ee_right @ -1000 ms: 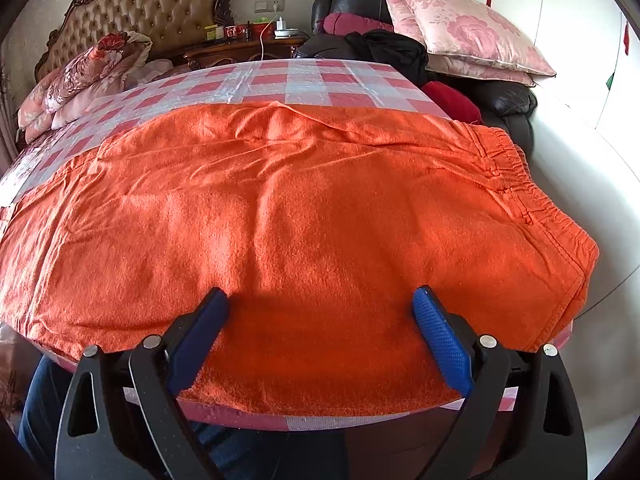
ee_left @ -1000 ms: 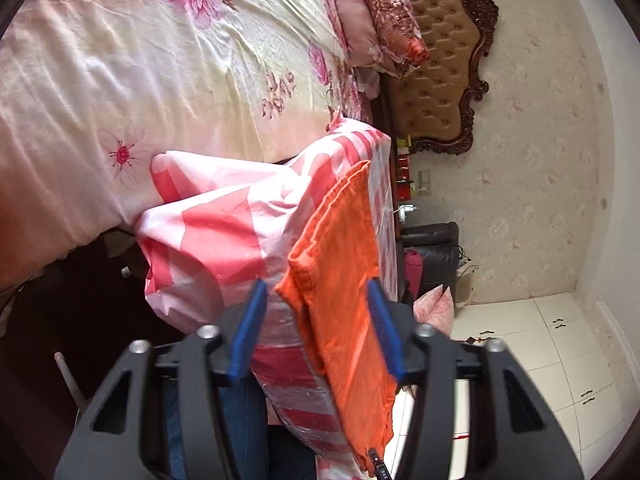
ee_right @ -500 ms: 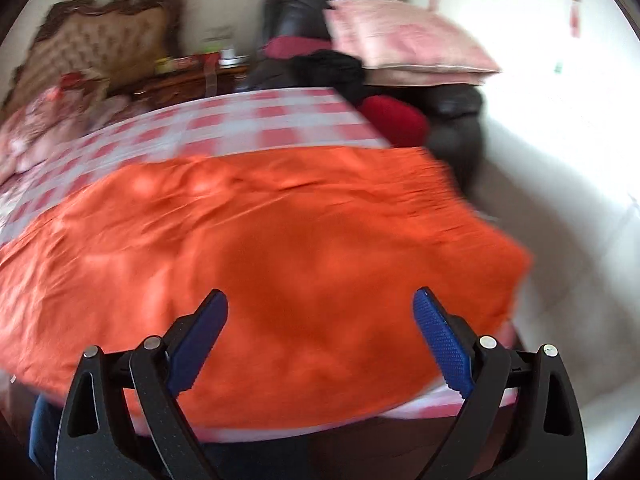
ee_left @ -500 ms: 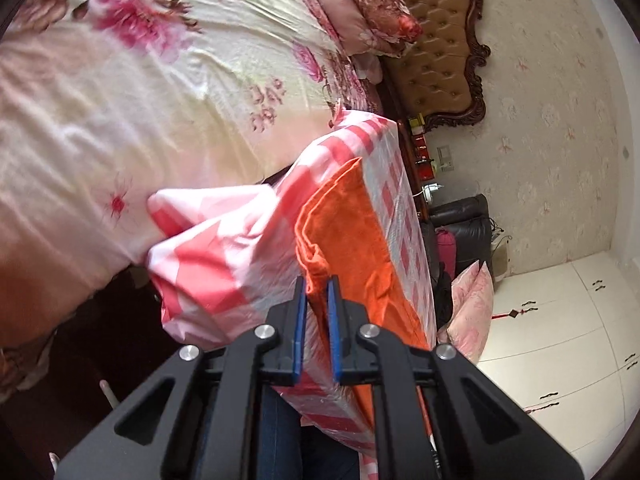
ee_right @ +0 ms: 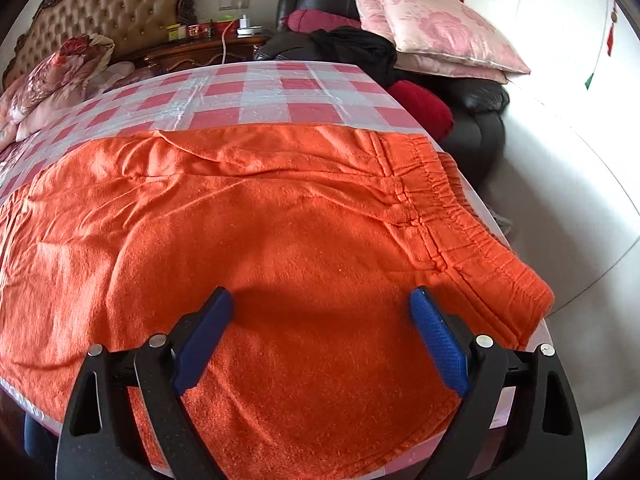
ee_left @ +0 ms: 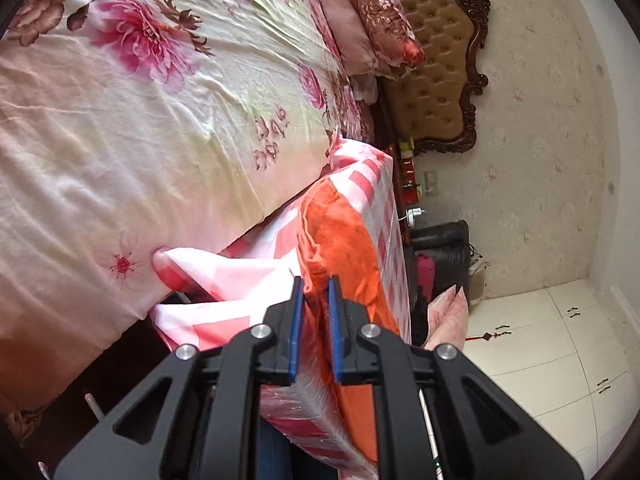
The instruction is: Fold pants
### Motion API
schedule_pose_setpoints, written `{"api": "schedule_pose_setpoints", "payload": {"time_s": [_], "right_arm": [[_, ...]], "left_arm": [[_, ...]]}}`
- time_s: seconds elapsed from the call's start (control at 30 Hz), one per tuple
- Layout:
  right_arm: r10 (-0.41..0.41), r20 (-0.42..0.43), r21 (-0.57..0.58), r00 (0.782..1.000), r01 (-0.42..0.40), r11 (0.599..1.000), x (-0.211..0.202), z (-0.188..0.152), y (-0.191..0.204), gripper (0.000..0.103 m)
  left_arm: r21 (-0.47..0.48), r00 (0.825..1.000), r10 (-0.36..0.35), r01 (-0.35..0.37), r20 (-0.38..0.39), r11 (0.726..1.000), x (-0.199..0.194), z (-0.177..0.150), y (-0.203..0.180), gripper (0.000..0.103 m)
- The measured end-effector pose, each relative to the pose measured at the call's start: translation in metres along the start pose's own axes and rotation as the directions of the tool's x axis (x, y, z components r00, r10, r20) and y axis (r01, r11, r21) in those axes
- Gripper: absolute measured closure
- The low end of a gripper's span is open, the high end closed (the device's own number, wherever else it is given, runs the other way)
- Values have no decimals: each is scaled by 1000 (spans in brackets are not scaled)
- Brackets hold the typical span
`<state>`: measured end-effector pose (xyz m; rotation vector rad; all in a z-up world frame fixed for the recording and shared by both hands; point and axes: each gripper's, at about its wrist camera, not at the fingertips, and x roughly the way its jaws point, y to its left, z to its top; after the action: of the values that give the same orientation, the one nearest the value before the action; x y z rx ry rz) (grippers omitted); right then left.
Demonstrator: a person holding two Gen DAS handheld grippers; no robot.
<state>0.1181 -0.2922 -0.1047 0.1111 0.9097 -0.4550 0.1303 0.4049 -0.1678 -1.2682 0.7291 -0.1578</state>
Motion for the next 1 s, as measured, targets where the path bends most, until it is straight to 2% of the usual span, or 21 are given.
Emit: {"api": "schedule_pose_setpoints", "payload": {"time_s": [0.03,0.07,0.2,0.3,0.4,0.5,0.57,0.6,0.67,0.7,0.73,0.77,0.87,0.93,0.97,1.0], "right_arm": [[5,-1,4,1000,-5,1000,0,-1,-1,15],[8,-2,3,1000,-8,1000,-1,-2,-3,15],[3,-9,-8,1000,-3,1000,-3,-3,-2,14],[2,-13,-4,1000,-2,1000,-2,-2,-2,14],[6,-16,-5,1000,-6,1000,-2,-2,-2,14],[6,-20,-6,1000,-6,1000,-2,-2,-2,14],[2,-22,-6,1000,-2,1000,-3,-2,-1,14],[1,-22,-6,1000,-1,1000,-2,-2,-1,14],[-1,-20,-6,1000,1,1000,-2,-2,-1,14],[0,-20,-4,1000,0,1000,-2,-2,-1,14],[0,-22,-4,1000,0,1000,-2,-2,-1,14],[0,-23,-4,1000,0,1000,-2,-2,-1,14],[2,-28,-4,1000,-2,1000,-2,-1,-1,14],[6,-31,-5,1000,-6,1000,-2,-1,-2,14],[8,-34,-6,999,-8,1000,-2,0,-2,14],[6,-40,-8,999,-6,1000,-3,1,-2,14]], "left_arm": [[-12,1000,-3,3,6,1000,-2,2,4,57],[-39,1000,-11,12,17,999,-4,4,11,50],[-138,998,-59,58,-2,989,2,7,40,45],[-198,992,-127,120,-25,973,14,4,57,44],[-265,969,-240,218,-54,939,28,1,72,44],[-282,952,-294,259,-89,924,41,-2,73,46],[-255,950,-298,268,-87,929,44,1,68,53],[-233,942,-320,291,-97,928,46,4,61,59],[-198,935,-333,306,-121,931,51,10,50,59],[-170,934,-331,307,-136,936,54,13,42,62],[-151,940,-311,289,-141,945,56,16,38,78],[-138,948,-286,267,-139,954,57,19,34,88],[-57,969,-212,207,-126,977,51,23,19,88],[43,991,-94,98,-101,994,43,20,-2,89],[63,994,-62,68,-94,996,41,20,-7,89],[106,997,2,6,-77,994,37,19,-17,90]]}}
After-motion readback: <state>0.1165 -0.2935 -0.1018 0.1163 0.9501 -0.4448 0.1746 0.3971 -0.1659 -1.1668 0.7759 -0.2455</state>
